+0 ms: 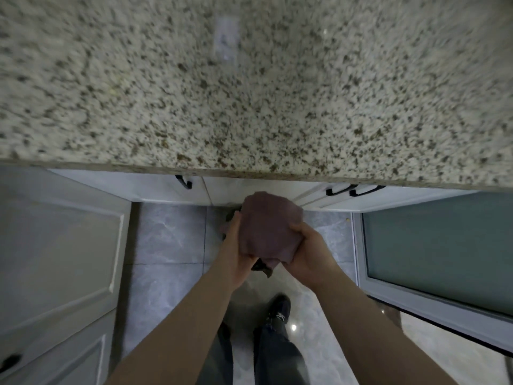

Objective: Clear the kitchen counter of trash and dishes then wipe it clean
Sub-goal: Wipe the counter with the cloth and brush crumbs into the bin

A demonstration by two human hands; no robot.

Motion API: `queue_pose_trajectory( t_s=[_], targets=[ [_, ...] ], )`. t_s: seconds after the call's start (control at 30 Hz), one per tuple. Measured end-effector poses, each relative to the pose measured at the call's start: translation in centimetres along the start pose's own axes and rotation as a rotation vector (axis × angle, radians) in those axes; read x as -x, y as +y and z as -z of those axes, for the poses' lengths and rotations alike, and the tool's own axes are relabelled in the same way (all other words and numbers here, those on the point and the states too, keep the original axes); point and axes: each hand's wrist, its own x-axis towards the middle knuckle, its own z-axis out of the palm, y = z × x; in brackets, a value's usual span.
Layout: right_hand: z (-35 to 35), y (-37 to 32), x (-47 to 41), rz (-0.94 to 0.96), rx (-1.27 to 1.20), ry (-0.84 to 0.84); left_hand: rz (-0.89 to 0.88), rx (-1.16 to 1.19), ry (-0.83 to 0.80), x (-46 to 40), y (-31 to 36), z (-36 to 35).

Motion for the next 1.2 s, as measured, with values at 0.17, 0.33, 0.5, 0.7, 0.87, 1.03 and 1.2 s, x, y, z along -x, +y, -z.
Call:
queue_pose_trajectory(
  t_s=[0.17, 0.33, 0.5, 0.7, 0.87, 1.03, 1.2],
  targets=[
    [-3.7, 0.5, 3.7, 0.022, 0.078, 0.067, -0.134, -0.086, 0.111, 6.1, 2.5, -1.7],
    [-6.2, 2.2, 8.7, 0.035, 0.053, 0.114, -0.09, -0.219, 0.217, 11.2, 4.9, -0.2],
    [-8.0, 0.9, 13.0, 0.09, 0.018, 0.082, -0.041, -0.354, 0.235, 13.7, 6.5, -0.2],
    [-10.0, -3.4, 15.3, 0.201, -0.034, 0.066, -0.063, -0.402, 0.197, 15.4, 8.0, -3.8],
    [-11.0, -7.9, 17.5, 0.363, 0.05, 0.098, -0.07, -0.484, 0.167, 16.0, 8.4, -6.8],
    [-11.8, -14.4, 19.0, 0.751, 0.208, 0.197, -0.082, -0.53, 0.181, 15.9, 8.5, -8.9],
    [-10.2, -18.6, 14.1, 1.018, 1.079, 0.434, -0.144, -0.632, 0.199, 15.3, 9.0, -9.9]
  ],
)
